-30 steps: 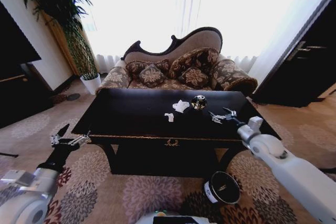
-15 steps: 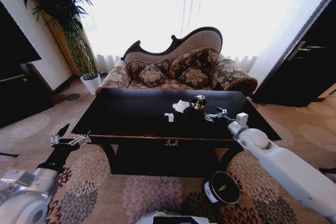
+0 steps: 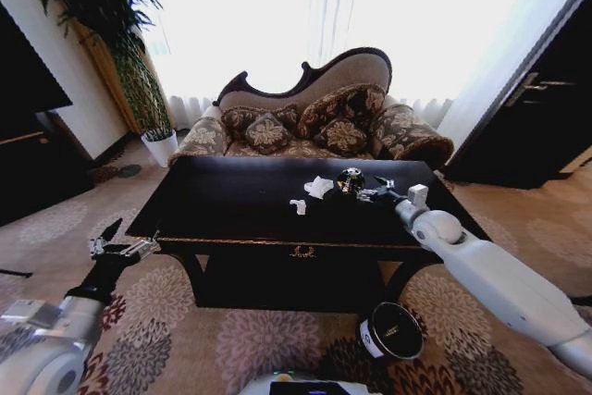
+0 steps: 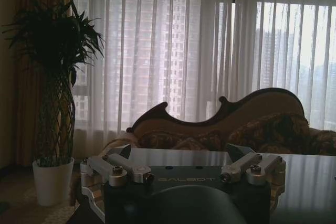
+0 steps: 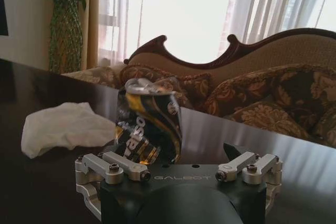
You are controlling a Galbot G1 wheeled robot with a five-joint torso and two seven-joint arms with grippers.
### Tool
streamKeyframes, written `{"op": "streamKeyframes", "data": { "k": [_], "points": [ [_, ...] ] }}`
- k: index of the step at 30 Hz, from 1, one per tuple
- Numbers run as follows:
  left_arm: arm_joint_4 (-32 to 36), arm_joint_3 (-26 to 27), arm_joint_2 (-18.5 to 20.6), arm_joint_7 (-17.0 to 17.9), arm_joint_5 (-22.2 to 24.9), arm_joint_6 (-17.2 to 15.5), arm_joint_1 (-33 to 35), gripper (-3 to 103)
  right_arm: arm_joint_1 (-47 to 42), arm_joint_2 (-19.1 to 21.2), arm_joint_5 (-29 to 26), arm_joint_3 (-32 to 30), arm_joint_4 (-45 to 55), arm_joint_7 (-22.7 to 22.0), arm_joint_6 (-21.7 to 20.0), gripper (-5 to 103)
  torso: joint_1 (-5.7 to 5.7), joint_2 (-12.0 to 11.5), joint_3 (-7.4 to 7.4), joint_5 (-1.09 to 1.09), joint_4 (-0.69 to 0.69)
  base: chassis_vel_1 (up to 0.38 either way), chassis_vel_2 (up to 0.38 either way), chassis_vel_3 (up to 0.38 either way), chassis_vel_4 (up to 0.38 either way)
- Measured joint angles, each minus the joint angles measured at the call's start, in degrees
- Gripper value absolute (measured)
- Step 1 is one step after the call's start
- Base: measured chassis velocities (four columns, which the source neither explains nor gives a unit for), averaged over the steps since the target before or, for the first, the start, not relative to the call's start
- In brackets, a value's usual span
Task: Move to the front of the table and place the trash on the table into the trash bin.
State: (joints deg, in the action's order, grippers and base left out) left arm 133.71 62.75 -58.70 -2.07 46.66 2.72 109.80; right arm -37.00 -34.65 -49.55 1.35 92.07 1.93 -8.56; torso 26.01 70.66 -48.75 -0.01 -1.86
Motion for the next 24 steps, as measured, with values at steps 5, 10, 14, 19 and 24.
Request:
{"op": "streamKeyframes", "data": {
  "k": [5, 10, 14, 19, 24],
  "points": [
    [0.00, 0.00, 0.00, 0.00, 0.00, 0.00, 0.00, 100, 1.90, -0.98, 0.16, 1.97, -1.08, 0.21, 0.11, 100, 0.00, 0.00, 0.00, 0.00, 0.00, 0.000, 0.000, 0.000, 0.000],
    [0.00, 0.00, 0.00, 0.00, 0.00, 0.00, 0.00, 100, 4.48, -1.58, 0.15, 4.22, -2.54, 1.10, 0.46, 96, 0.00, 0.00, 0.00, 0.00, 0.00, 0.000, 0.000, 0.000, 0.000],
    [0.00, 0.00, 0.00, 0.00, 0.00, 0.00, 0.00, 100, 4.64, -1.90, 0.30, 4.52, -2.77, 1.20, 1.10, 86, 0.00, 0.00, 0.00, 0.01, 0.00, 0.000, 0.000, 0.000, 0.000],
    [0.00, 0.00, 0.00, 0.00, 0.00, 0.00, 0.00, 100, 3.45, -1.93, 0.60, 3.79, -2.26, 1.13, 1.76, 64, 0.00, 0.00, 0.00, 0.01, 0.00, 0.000, 0.000, 0.000, 0.000],
    [0.00, 0.00, 0.00, 0.00, 0.00, 0.00, 0.00, 100, 2.46, -1.76, 0.64, 2.57, -1.52, 1.07, 1.87, 48, 0.00, 0.00, 0.00, 0.00, -0.01, 0.000, 0.000, 0.000, 0.000]
  ]
}}
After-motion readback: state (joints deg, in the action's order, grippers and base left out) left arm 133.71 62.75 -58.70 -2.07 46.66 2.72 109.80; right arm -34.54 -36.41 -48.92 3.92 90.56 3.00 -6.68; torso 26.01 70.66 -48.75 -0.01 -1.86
